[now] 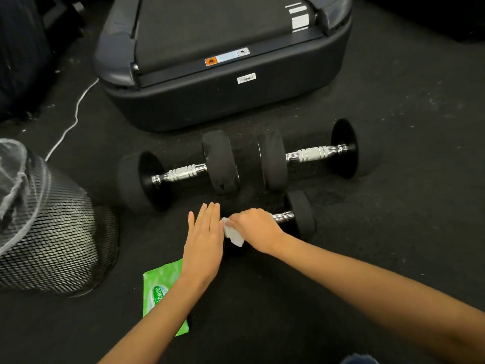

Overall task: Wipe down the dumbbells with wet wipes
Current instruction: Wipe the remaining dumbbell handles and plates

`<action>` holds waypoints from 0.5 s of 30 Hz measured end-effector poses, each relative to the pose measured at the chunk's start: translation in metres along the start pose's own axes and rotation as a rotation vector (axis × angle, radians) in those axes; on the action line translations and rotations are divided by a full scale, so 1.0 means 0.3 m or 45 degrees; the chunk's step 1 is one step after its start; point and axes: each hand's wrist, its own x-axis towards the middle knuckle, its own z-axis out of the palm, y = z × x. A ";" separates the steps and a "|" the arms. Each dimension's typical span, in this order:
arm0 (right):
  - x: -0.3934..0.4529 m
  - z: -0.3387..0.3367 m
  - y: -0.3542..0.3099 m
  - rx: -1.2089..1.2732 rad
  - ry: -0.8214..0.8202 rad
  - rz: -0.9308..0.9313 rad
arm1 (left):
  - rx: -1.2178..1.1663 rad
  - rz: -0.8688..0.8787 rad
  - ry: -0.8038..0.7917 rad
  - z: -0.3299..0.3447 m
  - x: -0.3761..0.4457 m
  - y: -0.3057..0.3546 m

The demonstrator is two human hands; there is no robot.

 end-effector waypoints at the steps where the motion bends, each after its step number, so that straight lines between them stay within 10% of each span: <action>1: 0.010 -0.012 0.006 0.129 0.002 0.064 | -0.010 0.005 0.005 -0.003 0.000 -0.001; 15: 0.020 -0.030 0.069 0.508 -0.155 0.097 | 0.032 0.048 0.049 0.011 0.002 -0.003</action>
